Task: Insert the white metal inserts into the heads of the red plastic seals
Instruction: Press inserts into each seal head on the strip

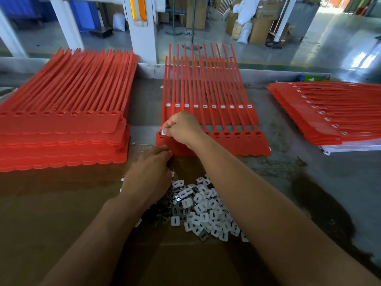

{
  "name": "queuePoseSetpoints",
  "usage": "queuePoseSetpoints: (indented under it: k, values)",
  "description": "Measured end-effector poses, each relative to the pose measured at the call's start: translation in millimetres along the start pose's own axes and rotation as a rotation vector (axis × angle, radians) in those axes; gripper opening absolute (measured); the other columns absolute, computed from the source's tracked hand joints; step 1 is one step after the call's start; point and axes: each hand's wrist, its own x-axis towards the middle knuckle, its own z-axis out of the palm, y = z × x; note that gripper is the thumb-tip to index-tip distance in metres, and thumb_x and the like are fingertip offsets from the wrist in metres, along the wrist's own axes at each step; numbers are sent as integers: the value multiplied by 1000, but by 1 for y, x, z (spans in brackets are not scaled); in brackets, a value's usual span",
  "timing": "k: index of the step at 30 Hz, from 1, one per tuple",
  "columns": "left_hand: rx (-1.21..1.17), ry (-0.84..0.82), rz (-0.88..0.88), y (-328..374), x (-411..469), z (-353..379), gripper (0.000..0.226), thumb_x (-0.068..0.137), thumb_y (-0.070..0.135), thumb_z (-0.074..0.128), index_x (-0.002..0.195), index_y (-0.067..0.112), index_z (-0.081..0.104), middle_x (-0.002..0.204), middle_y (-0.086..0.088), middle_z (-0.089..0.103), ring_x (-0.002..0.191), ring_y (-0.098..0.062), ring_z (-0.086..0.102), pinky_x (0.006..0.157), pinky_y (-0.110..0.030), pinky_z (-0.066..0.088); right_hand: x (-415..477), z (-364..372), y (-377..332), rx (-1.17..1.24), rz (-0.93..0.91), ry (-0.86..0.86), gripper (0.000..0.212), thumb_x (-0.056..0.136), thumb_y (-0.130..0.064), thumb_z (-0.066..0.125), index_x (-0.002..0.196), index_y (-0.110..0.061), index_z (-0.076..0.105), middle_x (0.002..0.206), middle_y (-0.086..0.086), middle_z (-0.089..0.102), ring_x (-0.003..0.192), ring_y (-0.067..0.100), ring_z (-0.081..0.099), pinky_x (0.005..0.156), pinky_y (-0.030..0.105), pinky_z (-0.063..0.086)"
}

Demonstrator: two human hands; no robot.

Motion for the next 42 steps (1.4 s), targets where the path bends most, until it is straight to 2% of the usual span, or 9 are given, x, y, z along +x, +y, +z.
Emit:
queuePoseSetpoints:
  k: [4,9,13,18,23,27,35,38,42]
  values:
    - [7,-8,1,-1,0,0,48,86,9,47,133,17,47,146,3,36,134,-16,31,110,-36,27,7,5,0,-11,54,10,23,90,-18,57,106,-5,68,107,9,67,100,22,60,81,28,47]
    - [21,-14,4,-1,0,0,49,86,11,49,134,18,46,146,4,35,134,-16,30,110,-33,27,12,11,0,-67,69,33,25,89,-21,57,106,-7,68,108,9,67,101,25,61,88,36,50]
    - [26,-15,15,-1,0,0,50,85,10,46,134,19,46,146,3,35,133,-17,31,110,-35,28,18,16,-1,-136,116,-4,19,89,-20,54,101,-8,64,102,4,63,97,22,56,88,32,47]
    - [22,-11,21,0,0,-1,50,85,9,44,134,20,47,146,3,36,132,-17,33,108,-34,30,14,17,-1,-83,106,58,26,88,-23,58,112,-13,64,115,7,63,109,26,56,94,42,46]
    - [24,-6,32,0,0,-1,50,84,9,45,133,21,47,144,4,38,130,-17,35,105,-32,29,11,17,-2,-49,71,131,21,88,-20,60,107,-16,67,112,5,64,105,25,57,91,41,48]
    - [25,-10,18,-1,0,0,51,85,10,44,135,22,45,146,5,35,132,-16,32,108,-34,30,14,13,-5,-58,136,112,22,84,-19,64,105,-14,68,107,5,66,100,24,61,84,35,52]
    - [31,-3,18,0,-1,0,49,86,10,43,135,20,45,146,5,35,132,-15,31,107,-32,28,17,12,-8,-39,197,119,26,83,-21,67,106,-11,66,103,5,65,94,24,61,72,29,47]
    - [32,-10,18,0,-1,-1,50,86,10,43,135,20,45,147,5,34,134,-15,30,109,-33,27,14,14,-5,-47,156,132,19,83,-20,67,100,-12,68,100,4,67,93,22,62,76,32,51]
    - [32,-9,16,0,-1,-1,49,86,10,44,134,19,46,146,4,35,134,-16,30,109,-33,27,6,8,-2,-6,82,84,14,85,-17,65,98,-14,69,108,6,66,102,22,60,89,36,49]
